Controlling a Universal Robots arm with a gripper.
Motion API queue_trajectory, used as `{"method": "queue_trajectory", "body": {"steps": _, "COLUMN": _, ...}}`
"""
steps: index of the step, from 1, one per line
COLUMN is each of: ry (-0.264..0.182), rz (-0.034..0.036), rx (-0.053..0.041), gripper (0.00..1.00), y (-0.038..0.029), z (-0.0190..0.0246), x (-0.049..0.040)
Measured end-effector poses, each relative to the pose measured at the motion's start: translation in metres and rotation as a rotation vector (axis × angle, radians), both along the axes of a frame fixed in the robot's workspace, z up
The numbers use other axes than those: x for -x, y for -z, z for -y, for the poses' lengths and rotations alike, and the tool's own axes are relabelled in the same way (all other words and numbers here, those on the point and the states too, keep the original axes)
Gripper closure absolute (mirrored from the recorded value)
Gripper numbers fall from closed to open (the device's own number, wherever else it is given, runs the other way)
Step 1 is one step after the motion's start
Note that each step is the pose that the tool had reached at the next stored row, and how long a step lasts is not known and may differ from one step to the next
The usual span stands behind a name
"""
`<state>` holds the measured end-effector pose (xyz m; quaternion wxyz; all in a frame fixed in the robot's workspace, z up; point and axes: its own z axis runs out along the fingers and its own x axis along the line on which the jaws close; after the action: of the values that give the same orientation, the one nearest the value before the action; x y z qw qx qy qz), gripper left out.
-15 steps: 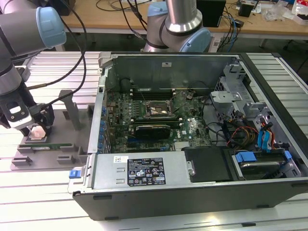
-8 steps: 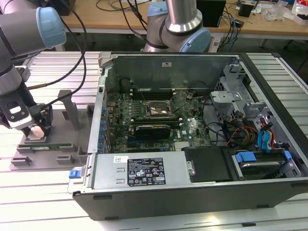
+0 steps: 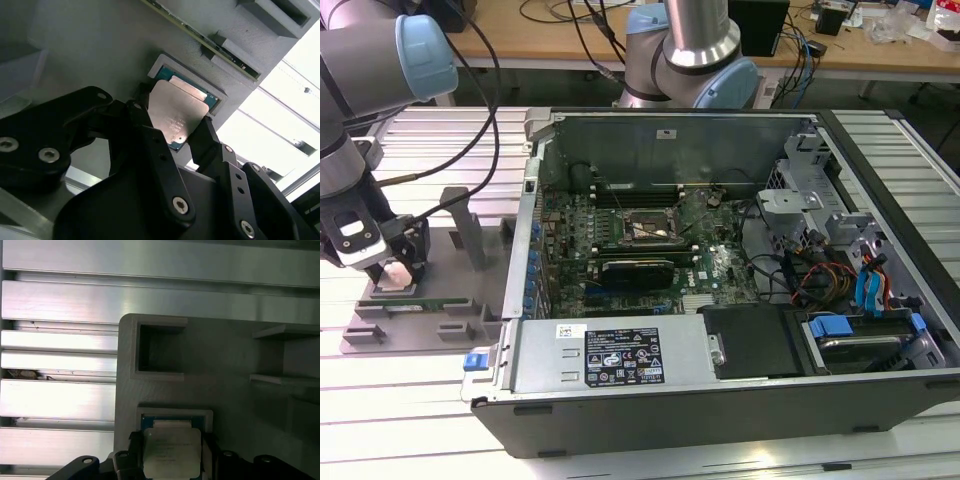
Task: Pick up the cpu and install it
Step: 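Pick up the cpu and move it towards the insertion slot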
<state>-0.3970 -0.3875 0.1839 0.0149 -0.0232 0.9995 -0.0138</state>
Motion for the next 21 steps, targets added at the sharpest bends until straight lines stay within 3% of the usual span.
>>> {"method": "queue_trajectory", "body": {"steps": 16, "ry": 0.000, "rz": 0.0000, "rx": 0.0000, "gripper": 0.45, "y": 0.0007, "z": 0.0000, "x": 0.0000}}
{"method": "queue_trajectory", "body": {"steps": 21, "ry": 0.000, "rz": 0.0000, "rx": -0.0001, "gripper": 0.45, "y": -0.0039, "z": 0.0000, "x": -0.0002}}
